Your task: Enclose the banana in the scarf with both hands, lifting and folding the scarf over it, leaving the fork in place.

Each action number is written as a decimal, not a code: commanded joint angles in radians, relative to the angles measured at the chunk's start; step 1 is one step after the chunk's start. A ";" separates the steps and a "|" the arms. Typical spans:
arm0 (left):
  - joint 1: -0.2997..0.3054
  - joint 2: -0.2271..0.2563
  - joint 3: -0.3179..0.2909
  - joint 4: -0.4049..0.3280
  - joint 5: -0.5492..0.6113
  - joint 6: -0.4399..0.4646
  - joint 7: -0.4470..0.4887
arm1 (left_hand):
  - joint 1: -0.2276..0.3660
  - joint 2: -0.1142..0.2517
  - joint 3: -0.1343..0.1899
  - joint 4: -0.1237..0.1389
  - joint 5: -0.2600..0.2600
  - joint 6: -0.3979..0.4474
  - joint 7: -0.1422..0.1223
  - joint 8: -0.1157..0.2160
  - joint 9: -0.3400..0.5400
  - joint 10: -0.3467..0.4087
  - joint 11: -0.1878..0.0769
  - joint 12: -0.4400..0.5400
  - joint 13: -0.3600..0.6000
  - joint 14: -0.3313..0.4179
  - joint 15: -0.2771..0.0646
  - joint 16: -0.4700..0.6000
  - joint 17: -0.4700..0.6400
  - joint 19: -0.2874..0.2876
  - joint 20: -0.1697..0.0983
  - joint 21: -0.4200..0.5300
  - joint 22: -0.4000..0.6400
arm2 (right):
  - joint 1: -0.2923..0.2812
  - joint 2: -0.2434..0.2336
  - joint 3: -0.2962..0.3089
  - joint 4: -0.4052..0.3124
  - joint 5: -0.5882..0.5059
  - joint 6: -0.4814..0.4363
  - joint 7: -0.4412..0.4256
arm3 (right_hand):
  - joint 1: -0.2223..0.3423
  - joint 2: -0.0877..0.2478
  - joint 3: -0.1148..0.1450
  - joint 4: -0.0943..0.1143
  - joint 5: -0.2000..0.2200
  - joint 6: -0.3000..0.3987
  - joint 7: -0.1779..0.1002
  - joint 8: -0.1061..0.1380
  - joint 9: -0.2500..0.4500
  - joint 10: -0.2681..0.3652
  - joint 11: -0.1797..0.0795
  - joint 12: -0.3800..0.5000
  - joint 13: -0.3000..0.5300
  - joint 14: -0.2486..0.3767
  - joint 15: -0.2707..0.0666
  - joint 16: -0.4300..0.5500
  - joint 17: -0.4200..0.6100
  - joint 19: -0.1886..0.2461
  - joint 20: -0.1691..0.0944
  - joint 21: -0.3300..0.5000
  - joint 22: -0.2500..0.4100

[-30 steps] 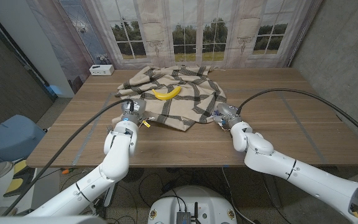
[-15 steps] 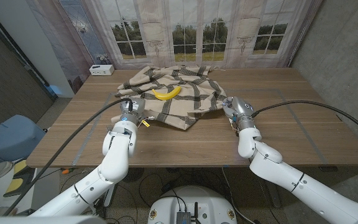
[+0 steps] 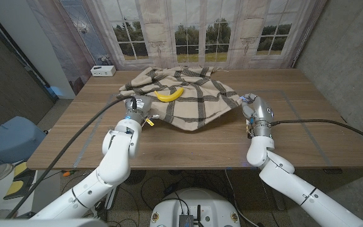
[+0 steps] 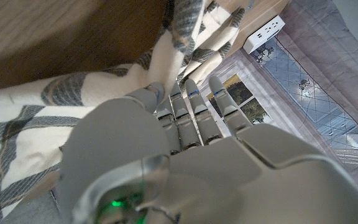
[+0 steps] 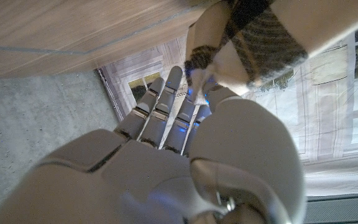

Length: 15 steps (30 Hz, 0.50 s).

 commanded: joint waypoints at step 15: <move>0.014 0.051 -0.107 -0.224 -0.411 -0.126 -0.119 | 0.028 0.012 0.022 -0.004 0.011 -0.018 0.018 0.213 0.074 0.060 -0.040 0.028 0.041 0.018 -0.076 0.019 0.038 -0.006 -0.006 0.021 0.005 | -0.152 0.062 0.136 -0.022 -0.002 0.090 -0.242 | -0.013 -0.002 0.012 0.022 0.013 -0.039 -0.009 0.072 0.064 -0.032 -0.012 0.027 0.048 -0.016 -0.157 -0.038 0.019 -0.015 -0.029 0.017 0.002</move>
